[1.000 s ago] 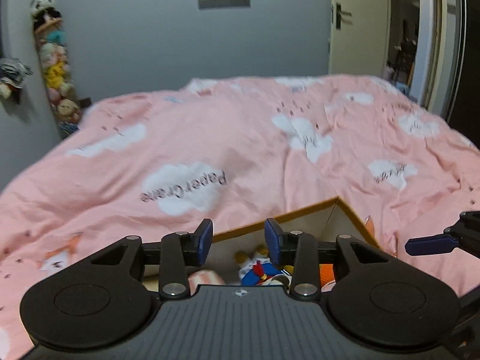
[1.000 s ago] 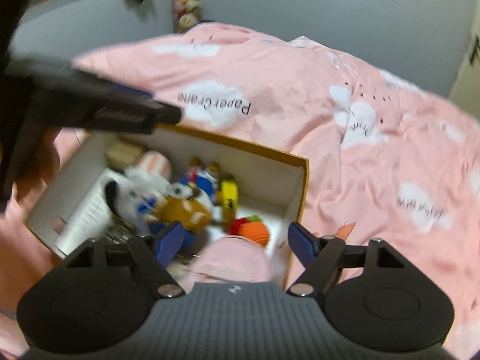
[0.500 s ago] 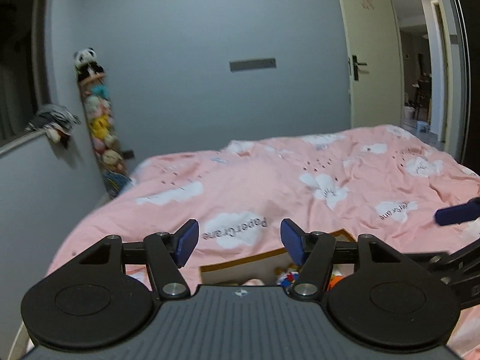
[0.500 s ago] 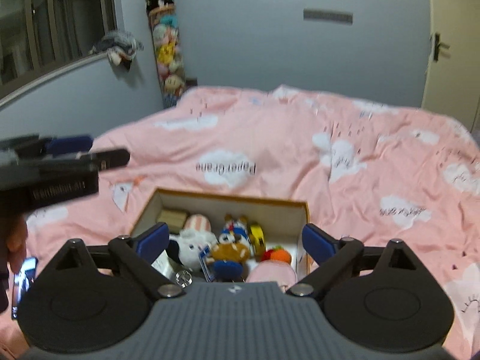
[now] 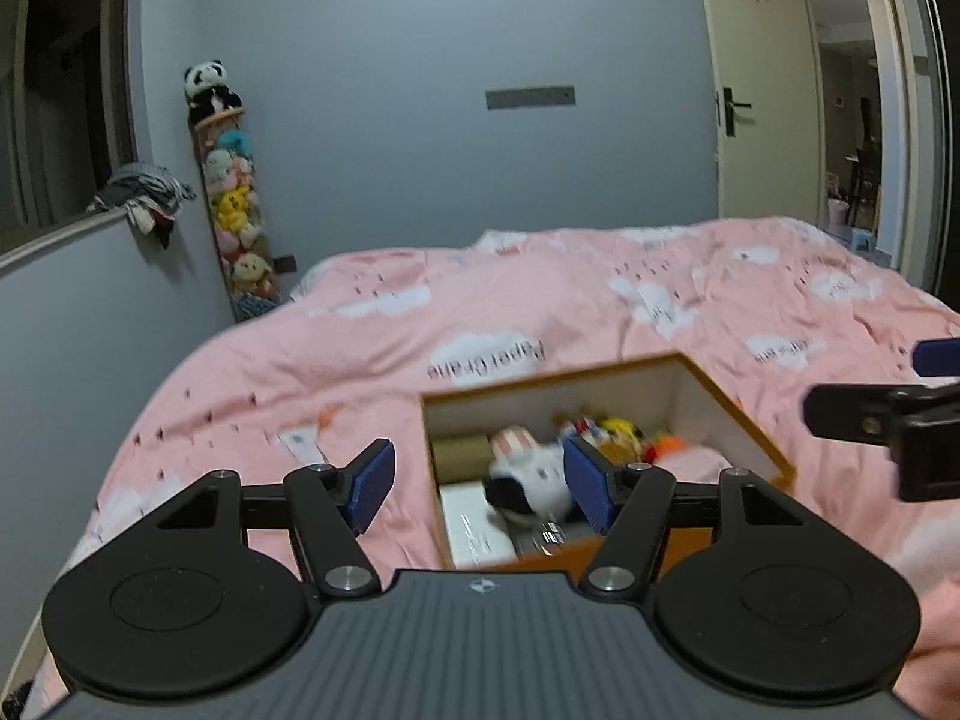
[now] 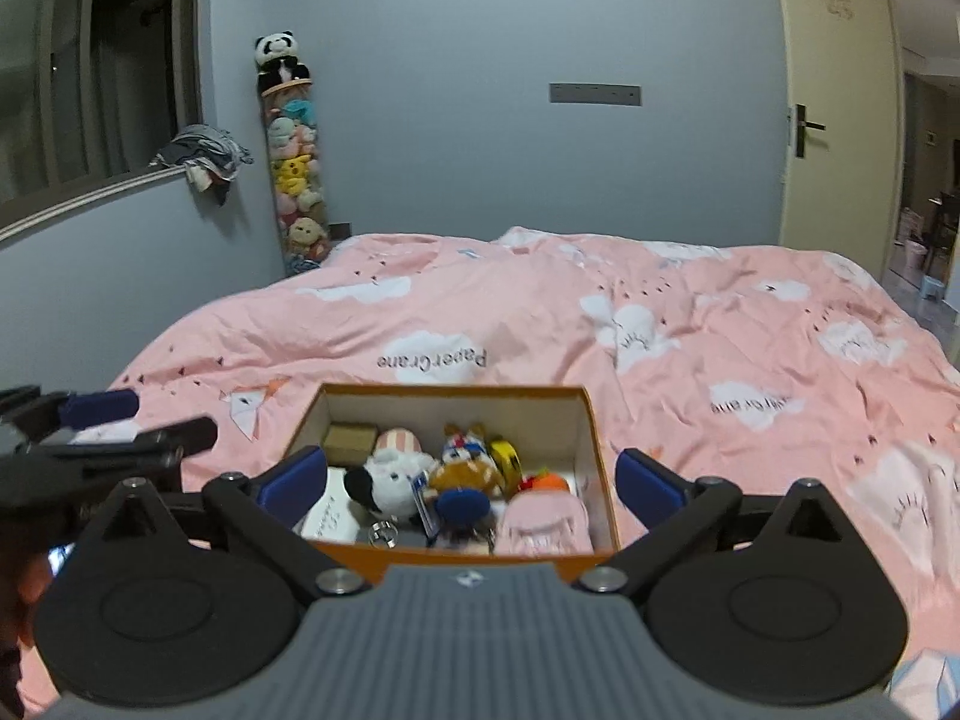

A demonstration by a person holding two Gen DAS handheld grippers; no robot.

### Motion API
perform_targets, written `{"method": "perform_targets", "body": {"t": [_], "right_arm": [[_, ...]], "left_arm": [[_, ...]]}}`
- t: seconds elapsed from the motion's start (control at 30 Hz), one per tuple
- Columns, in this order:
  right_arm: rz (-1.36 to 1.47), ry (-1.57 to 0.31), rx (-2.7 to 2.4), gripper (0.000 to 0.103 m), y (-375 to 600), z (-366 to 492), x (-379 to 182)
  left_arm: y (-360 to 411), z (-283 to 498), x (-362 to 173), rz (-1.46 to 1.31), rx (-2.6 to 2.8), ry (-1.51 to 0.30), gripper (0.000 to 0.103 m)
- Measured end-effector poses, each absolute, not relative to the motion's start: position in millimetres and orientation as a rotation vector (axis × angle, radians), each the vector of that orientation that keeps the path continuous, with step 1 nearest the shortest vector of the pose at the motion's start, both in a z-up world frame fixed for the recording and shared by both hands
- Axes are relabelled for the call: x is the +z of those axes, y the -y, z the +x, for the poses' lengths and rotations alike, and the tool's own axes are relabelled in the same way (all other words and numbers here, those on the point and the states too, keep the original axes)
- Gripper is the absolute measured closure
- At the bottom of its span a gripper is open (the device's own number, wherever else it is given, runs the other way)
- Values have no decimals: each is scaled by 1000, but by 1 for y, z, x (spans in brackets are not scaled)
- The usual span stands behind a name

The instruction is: Organize objects

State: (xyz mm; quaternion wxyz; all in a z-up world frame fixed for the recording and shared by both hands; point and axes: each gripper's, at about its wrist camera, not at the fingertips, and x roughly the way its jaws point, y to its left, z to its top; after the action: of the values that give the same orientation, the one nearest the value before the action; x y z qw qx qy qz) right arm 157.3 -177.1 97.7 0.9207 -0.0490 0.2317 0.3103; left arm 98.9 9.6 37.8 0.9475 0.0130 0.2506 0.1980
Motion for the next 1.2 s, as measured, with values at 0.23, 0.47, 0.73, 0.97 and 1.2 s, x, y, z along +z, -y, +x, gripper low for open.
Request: {"method": "perform_targets", "body": {"t": [0.23,0.47,0.73,0.97,1.2], "right_arm": [[-123,-495,625,1,177,149,68],[-150,-522,602,1,174,154,43],[-113,-586,609,1,169,170,16],[-150,-596,600,1,161,176,9],[-165,-592,602,1,159,174,10]], "left_arm": [[4,88,24,20,403,-519,29],[1,91,2,-23,400,-574,29],[-5,96,-18,-51,420,-630,29],[-8,102,-33,-69,398,-685,29],[-9,99,-31,-80,396,-680,29]]}}
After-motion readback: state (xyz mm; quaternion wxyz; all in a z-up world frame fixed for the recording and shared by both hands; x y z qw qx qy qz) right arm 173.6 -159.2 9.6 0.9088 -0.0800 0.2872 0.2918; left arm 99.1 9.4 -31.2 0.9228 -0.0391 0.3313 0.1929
